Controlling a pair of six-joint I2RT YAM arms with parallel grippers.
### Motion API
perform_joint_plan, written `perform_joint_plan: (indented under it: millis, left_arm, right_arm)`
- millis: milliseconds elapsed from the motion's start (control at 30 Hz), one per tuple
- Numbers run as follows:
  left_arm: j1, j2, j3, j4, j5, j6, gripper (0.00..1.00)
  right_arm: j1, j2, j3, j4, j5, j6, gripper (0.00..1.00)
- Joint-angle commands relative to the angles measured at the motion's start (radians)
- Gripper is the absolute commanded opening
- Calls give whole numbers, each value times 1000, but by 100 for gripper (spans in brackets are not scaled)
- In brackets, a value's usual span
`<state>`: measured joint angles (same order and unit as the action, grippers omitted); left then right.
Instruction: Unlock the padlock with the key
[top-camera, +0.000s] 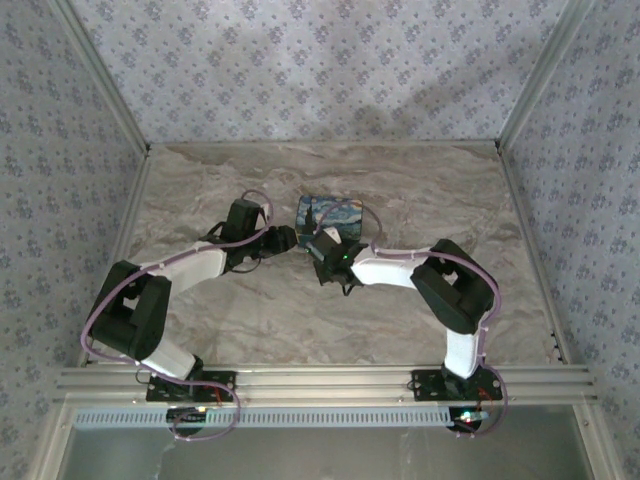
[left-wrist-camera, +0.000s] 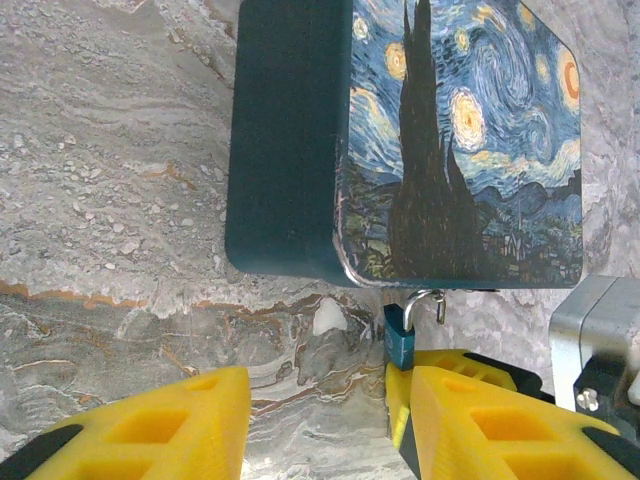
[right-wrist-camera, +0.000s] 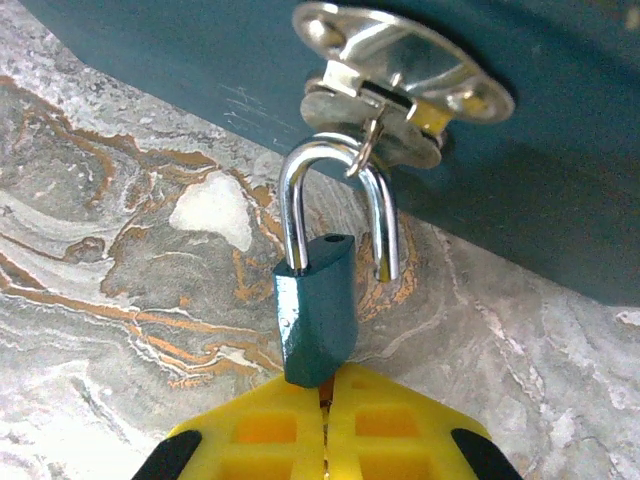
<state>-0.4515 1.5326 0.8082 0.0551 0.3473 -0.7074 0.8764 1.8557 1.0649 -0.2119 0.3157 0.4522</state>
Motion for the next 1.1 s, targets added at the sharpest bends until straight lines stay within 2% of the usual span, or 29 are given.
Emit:
perform_joint_plan:
  millis: [0, 67, 267, 433, 667, 1067]
  left_arm:
    - [5, -8, 12, 5, 1, -1, 46]
    - [7, 0, 20, 3, -8, 4, 46]
    - [23, 26, 53, 4, -57, 22, 46]
    - [32, 74, 94, 3, -90, 39, 46]
    - [42, 132, 139, 22, -93, 40, 46]
    - [42, 199, 161, 48, -45, 43, 46]
  right_arm:
    - [16, -17, -3, -86, -3, -8, 4]
    - [18, -26, 0, -91, -2, -26, 0]
    - [18, -79, -6, -102, -11, -152, 0]
    - [-18, -116, -13, -111, -122, -345, 0]
    - [-87, -145, -12, -145, -265, -508, 0]
    - [-86, -151, -21, -71, -234, -677, 0]
